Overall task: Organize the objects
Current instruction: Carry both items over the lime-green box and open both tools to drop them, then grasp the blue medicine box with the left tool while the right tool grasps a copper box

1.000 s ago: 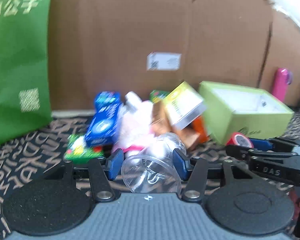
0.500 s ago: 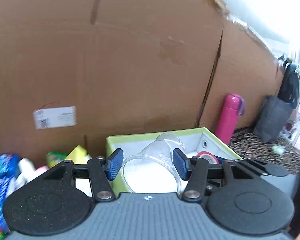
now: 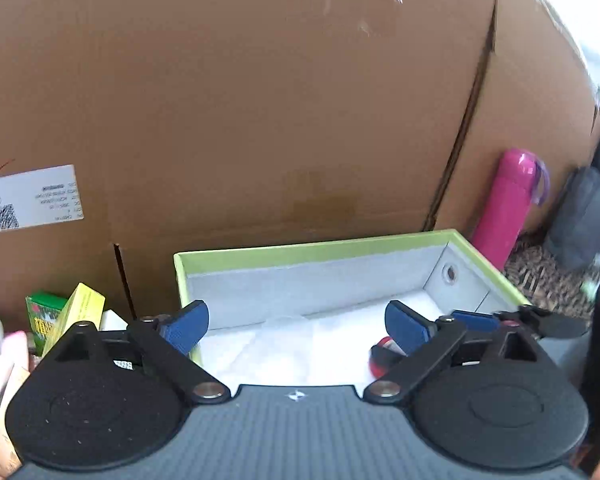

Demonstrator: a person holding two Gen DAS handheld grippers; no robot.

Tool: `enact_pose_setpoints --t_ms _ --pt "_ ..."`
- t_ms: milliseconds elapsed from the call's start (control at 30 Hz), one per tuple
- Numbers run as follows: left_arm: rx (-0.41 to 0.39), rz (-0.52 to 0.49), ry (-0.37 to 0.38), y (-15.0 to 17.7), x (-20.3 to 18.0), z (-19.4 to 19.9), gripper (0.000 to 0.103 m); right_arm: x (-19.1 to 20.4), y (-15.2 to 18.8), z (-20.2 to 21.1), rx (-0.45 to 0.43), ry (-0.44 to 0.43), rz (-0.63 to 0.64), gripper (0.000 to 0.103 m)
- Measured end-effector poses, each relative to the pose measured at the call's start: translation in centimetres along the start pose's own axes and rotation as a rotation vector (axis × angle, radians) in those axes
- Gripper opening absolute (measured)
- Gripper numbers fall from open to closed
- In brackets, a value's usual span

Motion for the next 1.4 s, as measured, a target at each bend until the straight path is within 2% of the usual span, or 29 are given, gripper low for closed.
enact_pose_setpoints --t_ms 100,167,300,400,533,633,867,933,1033,1067,1133,1300,1400 --pt "-0.008 -0.006 0.001 -0.4 0.2 1.2 0.098 -0.3 -0.8 1.4 -0.038 0.024 0.012 0.097" --pt "-0.047 -0.001 0.022 -1.0 0.3 3.2 0.098 -0.7 -1.6 3.9 -0.111 0.067 0.016 0.103" --pt "-0.137 0.033 0.037 -1.1 0.9 8.6 0.101 -0.4 -2.4 9.5 -0.258 0.119 0.017 0.103" --pt "-0.208 0.036 -0.005 0.1 2.1 13.0 0.103 1.0 -1.9 12.8 -0.313 0.082 0.002 0.103" --pt "-0.259 0.008 -0.061 3.0 4.2 17.2 0.103 4.7 0.3 15.3 -0.317 -0.011 0.034 0.103" --pt "-0.271 0.024 -0.127 5.7 6.6 19.1 0.103 8.4 2.0 14.9 -0.292 -0.103 0.059 0.103" --pt "-0.173 0.143 -0.244 10.5 13.8 20.1 0.103 18.4 5.7 13.4 -0.200 -0.318 0.132 0.103" --pt "-0.160 0.160 -0.291 11.0 15.8 20.3 0.103 20.6 6.1 13.2 -0.189 -0.347 0.168 0.098" --pt "-0.170 0.188 -0.321 10.7 18.0 21.0 0.103 23.3 5.3 12.0 -0.174 -0.399 0.172 0.085" --pt "-0.176 0.191 -0.326 10.5 18.6 21.3 0.103 23.7 4.9 11.7 -0.171 -0.410 0.175 0.084" --pt "-0.197 0.183 -0.335 9.7 19.5 21.5 0.103 25.1 4.1 11.0 -0.173 -0.409 0.187 0.078" --pt "-0.207 0.115 -0.359 6.9 21.2 19.9 0.102 27.2 1.2 9.1 -0.198 -0.435 0.159 0.073" --pt "-0.167 0.113 -0.345 5.8 22.6 17.6 0.090 27.9 0.1 7.0 -0.174 -0.456 0.107 0.063"
Point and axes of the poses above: each gripper's, at about its wrist camera, not at the fingertips, and z roughly against the way its jaws point, x to its left, y to its underside, the point moved 7 cm from there along -z, roughly the way its jaws point, and after that the axes turned 8 degrees about z, right-handed, at the moved point
